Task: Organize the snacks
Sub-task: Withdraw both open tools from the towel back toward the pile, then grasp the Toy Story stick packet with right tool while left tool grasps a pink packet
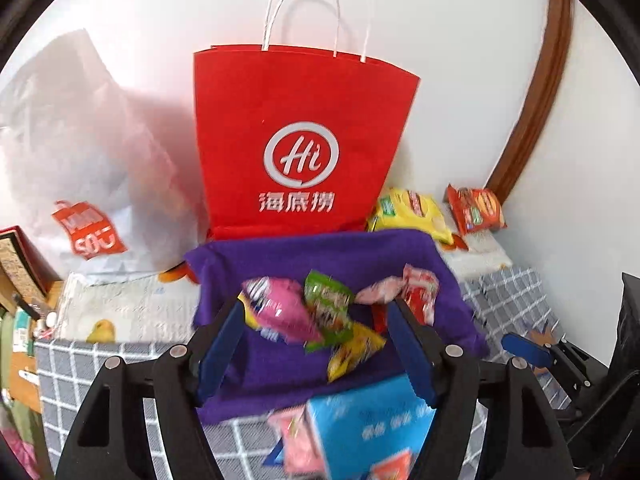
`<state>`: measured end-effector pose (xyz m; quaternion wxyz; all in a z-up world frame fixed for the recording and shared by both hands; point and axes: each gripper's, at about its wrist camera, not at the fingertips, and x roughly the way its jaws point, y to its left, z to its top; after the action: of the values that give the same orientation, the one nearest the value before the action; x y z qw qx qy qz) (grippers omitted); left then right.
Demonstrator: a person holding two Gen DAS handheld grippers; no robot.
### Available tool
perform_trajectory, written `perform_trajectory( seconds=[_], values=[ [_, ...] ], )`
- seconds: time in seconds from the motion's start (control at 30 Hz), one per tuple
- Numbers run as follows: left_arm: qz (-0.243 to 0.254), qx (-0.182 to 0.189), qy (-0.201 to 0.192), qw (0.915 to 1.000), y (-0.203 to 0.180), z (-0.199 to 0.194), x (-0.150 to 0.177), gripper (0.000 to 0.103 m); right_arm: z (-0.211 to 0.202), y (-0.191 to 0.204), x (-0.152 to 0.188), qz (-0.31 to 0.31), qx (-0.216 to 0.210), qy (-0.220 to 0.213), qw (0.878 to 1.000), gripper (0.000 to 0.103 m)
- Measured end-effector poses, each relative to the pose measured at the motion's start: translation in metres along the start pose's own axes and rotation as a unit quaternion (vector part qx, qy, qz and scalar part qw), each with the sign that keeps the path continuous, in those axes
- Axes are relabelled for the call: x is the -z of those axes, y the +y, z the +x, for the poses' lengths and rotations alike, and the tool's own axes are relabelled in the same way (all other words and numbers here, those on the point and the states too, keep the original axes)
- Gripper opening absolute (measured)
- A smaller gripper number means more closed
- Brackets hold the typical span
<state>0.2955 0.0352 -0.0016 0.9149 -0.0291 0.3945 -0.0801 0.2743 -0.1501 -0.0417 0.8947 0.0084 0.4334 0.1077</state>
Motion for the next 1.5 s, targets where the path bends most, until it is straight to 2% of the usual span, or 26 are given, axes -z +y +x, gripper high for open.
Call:
perform_trajectory(
  seconds=[0.23,0.37,0.47,0.7,0.87,0.93,1.0,1.03,1.3,1.5],
  values=[
    [-0.016,-0.019,0.012,0.9996,0.019,-0.025,0.048,0.072,-0.009,0.011,0.067,0.011,-0.021,0.028,0.999,0.060],
    [-0.025,-0.027,0.019,0.9991,0.031,-0.034,0.075,0.072,-0.011,0.020,0.097,0.004,-0.031,0.036,0.999,0.052],
    [-0.034,-0.030,0.021,0.9987,0.043,-0.041,0.094,0.072,-0.010,0.027,0.112,0.005,-0.052,0.039,0.998,0.051],
    [-0.051,-0.040,0.037,0.9972,0.065,-0.042,0.123,0.072,0.003,0.048,0.127,0.000,-0.063,0.056,0.996,0.051],
    [-0.062,-0.041,0.047,0.9961,0.073,-0.036,0.135,0.072,0.023,0.053,0.127,-0.008,-0.054,0.070,0.996,0.051],
    [-0.069,-0.037,0.051,0.9956,0.074,-0.031,0.139,0.072,0.031,0.055,0.126,-0.012,-0.053,0.076,0.996,0.042],
    [-0.075,-0.025,0.058,0.9952,0.074,-0.024,0.141,0.072,0.037,0.055,0.126,-0.012,-0.070,0.084,0.994,0.025],
    [-0.079,-0.017,0.061,0.9948,0.073,-0.020,0.142,0.071,0.037,0.054,0.126,-0.012,-0.075,0.085,0.993,0.021],
    [-0.078,0.014,0.058,0.9952,0.057,0.003,0.134,0.070,0.007,0.038,0.125,-0.012,-0.071,0.048,0.996,0.020],
    [-0.089,0.024,0.062,0.9938,0.058,0.025,0.127,0.068,-0.016,0.004,0.129,0.000,-0.033,0.026,0.999,0.020]
  ],
)
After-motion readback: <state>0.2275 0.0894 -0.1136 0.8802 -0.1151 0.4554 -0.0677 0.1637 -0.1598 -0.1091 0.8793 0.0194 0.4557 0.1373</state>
